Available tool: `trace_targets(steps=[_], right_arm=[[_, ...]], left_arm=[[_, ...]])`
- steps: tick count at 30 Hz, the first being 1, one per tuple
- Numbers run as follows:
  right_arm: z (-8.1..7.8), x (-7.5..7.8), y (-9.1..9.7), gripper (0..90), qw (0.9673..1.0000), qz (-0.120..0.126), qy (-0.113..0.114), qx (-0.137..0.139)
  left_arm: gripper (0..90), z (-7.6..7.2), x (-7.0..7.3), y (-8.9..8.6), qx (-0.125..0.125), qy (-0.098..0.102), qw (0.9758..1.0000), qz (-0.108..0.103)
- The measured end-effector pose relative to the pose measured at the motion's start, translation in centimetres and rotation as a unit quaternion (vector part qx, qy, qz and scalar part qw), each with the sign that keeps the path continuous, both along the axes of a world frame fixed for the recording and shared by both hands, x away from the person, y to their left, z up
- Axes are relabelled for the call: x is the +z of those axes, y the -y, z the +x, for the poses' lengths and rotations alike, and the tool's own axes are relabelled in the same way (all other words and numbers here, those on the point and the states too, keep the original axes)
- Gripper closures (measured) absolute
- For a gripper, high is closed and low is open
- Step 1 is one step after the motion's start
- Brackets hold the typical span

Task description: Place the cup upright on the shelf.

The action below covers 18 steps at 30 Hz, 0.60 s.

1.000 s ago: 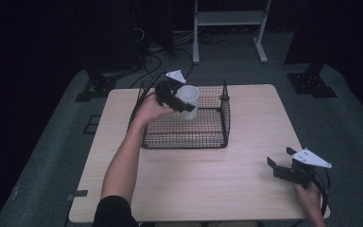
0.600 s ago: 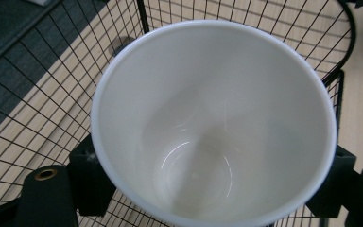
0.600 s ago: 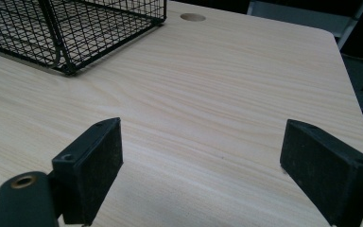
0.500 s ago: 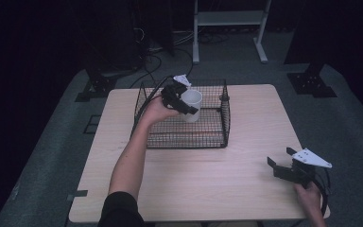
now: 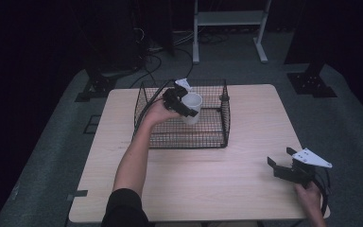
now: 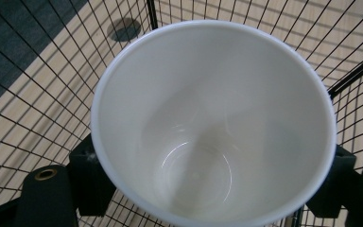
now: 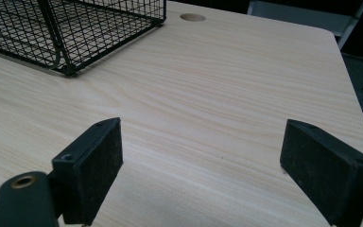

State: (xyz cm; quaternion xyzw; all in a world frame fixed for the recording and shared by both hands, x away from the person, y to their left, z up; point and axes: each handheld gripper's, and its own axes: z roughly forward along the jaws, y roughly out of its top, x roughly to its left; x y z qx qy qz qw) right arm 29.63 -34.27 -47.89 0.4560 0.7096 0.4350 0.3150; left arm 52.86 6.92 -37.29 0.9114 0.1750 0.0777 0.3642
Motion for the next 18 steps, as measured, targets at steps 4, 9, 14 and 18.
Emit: trace_targets(steps=[4, 9, 14, 18], right_arm=[[0.0, 0.0, 0.0, 13.1, 1.0, -0.001, 0.001, 0.0], [0.0, 0.0, 0.0, 13.0, 1.0, -0.001, 0.001, 0.0], [0.0, 0.0, 0.0, 13.1, 1.0, 0.0, 0.001, 0.0], [0.0, 0.0, 0.0, 13.1, 1.0, 0.0, 0.001, 0.0]], left_arm=[[21.0, 0.1, -0.6, 0.0, 0.002, -0.004, 1.0, 0.005], [21.0, 0.5, -1.3, 0.0, 0.008, -0.02, 0.9998, 0.005], [21.0, 0.7, -1.9, 0.2, 0.007, -0.026, 0.9995, 0.015], [21.0, 0.8, -2.3, 0.4, 0.003, -0.03, 0.9993, 0.022]])
